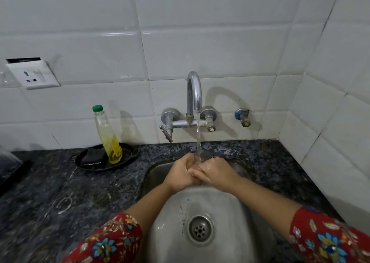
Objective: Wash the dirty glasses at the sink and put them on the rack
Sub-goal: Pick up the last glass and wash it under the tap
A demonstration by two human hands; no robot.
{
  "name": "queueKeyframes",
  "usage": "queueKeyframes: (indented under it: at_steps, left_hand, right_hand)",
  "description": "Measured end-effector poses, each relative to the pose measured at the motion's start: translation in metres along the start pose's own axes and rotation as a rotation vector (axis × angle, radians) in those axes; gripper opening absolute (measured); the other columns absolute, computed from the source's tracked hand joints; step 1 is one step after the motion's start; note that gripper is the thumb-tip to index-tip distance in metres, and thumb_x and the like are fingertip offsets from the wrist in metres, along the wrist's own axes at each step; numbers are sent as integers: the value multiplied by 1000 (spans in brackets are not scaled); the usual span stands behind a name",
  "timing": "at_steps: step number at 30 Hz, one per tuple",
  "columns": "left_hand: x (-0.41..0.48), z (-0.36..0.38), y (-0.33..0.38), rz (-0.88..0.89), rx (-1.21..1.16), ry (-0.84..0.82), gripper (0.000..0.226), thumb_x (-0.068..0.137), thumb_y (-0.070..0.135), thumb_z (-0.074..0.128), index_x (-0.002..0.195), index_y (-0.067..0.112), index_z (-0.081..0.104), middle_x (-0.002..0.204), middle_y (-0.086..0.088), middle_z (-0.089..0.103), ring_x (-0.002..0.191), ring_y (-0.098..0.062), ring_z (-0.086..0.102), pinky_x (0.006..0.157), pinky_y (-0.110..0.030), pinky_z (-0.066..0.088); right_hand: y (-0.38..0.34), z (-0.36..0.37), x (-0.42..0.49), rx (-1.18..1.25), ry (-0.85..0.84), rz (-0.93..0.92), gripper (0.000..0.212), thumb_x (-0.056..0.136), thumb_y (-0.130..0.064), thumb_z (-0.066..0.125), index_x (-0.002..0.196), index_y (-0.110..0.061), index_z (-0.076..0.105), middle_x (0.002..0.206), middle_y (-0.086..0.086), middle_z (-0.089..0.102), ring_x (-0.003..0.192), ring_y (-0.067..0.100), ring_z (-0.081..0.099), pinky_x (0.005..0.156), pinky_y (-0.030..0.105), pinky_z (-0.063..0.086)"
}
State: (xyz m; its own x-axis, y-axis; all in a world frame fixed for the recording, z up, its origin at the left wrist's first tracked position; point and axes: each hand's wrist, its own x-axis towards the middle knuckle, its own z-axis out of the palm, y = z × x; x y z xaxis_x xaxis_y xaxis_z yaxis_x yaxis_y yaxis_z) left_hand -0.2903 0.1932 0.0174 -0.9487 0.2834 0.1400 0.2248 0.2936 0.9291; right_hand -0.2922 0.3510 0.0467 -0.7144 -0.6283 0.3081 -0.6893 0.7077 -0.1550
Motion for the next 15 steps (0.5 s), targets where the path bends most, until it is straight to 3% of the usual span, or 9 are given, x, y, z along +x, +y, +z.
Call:
queueKeyframes:
  at_steps: [3, 6, 10, 13, 15]
  left_hand:
    - [-13, 6, 1, -42, 321, 204, 36, 62, 42, 70, 93, 33, 55, 89, 11, 66, 84, -6, 63, 75, -35, 54]
    - [-22, 0, 4, -5, 733, 128, 48, 65, 35, 66, 111, 28, 50, 106, 6, 62, 97, -18, 59, 75, -37, 51]
    - [-31, -18, 3, -29, 1281, -90, 56, 76, 26, 64, 127, 24, 42, 129, -1, 54, 120, -27, 51, 96, -42, 41]
    - [-34, -23, 2, -49, 1484, -217, 62, 80, 18, 66, 134, 23, 37, 133, -5, 51, 128, -29, 44, 107, -50, 31]
    - [-34, -25, 2, -52, 1551, -244, 65, 81, 16, 67, 137, 22, 36, 134, -7, 50, 130, -30, 41, 112, -53, 26]
  right_hand:
    - [-24, 13, 4, 554, -28, 512, 55, 94, -56, 32, 74, -18, 66, 76, 3, 71, 77, 22, 67, 77, 38, 54]
    - [-35, 8, 3, 1137, -99, 865, 37, 99, -38, 43, 77, -19, 66, 70, -1, 69, 71, 14, 66, 78, 35, 48]
    - [-28, 9, -14, 1546, -325, 1091, 30, 101, -25, 38, 94, -18, 66, 73, -5, 75, 71, 7, 71, 76, 29, 43]
    - [-29, 24, -27, 1700, -284, 1254, 30, 101, -12, 34, 112, -4, 60, 75, 3, 76, 102, 19, 64, 98, 32, 42]
    - [-35, 30, -34, 1767, -243, 1302, 31, 101, -8, 33, 117, 0, 58, 91, 9, 73, 109, 24, 60, 104, 36, 41]
